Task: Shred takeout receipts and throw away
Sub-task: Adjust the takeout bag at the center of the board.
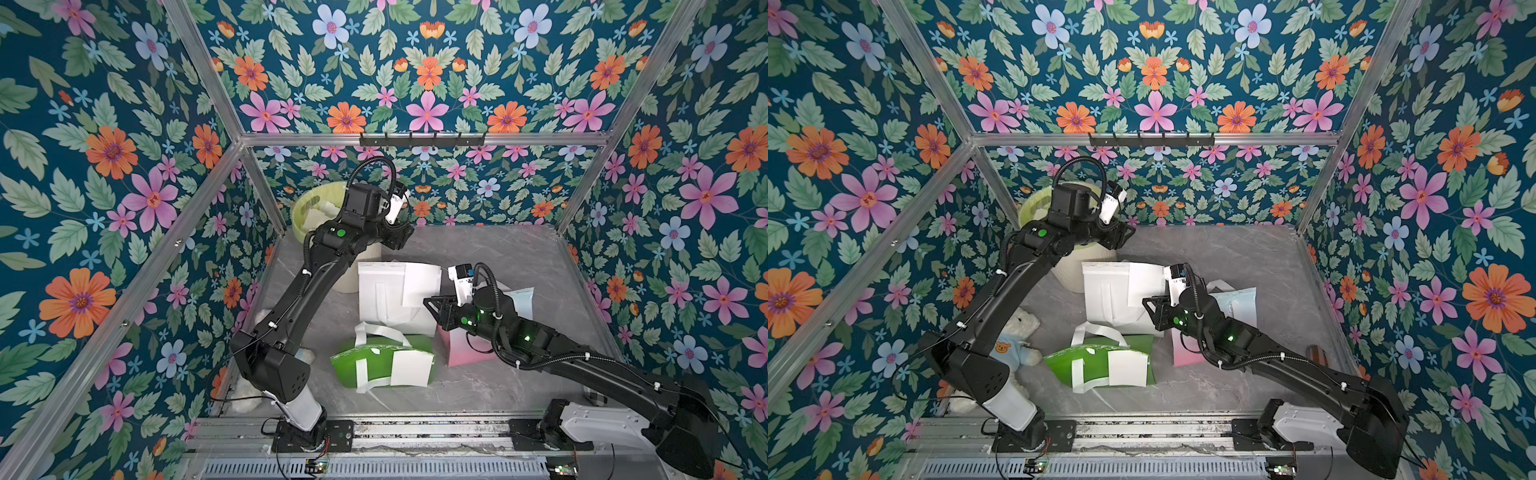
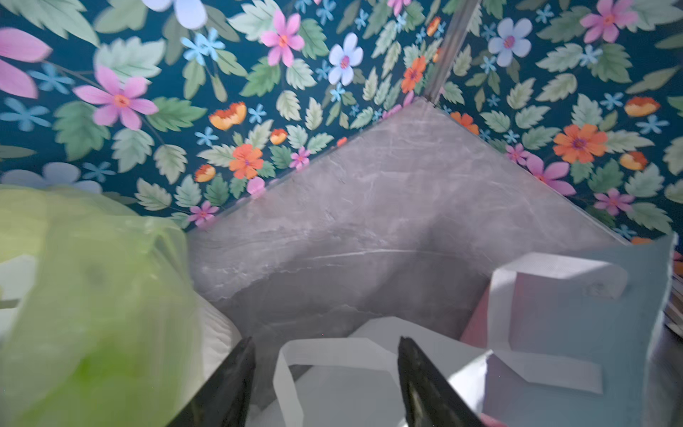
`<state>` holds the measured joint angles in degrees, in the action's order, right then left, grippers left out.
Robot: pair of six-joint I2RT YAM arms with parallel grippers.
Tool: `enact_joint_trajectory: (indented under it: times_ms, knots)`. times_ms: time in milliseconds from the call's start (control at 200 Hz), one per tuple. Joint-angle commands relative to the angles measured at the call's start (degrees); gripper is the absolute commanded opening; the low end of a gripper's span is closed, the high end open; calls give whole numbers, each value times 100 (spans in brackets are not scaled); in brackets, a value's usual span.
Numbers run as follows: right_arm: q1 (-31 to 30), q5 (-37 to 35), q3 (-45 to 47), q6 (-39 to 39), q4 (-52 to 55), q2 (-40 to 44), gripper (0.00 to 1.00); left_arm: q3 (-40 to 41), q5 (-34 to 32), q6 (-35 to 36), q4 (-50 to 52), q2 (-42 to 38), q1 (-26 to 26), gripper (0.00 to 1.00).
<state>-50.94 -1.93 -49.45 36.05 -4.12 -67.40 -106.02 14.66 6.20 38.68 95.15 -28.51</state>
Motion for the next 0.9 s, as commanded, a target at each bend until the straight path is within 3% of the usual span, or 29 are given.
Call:
enact_joint_trajectory:
  times_ms: [0, 400, 735, 895]
  knots:
    - [-4, -565, 22, 165, -122, -151, 31, -94, 136, 305, 618, 77, 4, 63]
    - [43, -1507, 137, 91, -257, -636, 32, -24, 24, 905, 947, 237, -58, 68]
    - [481, -1230, 228, -28, -3, -230, 35, -101, 78, 967, 1289, 359, -163, 69]
    - [437, -596, 36, -6, 83, 16, 38, -10, -218, 956, 1327, 276, -216, 69]
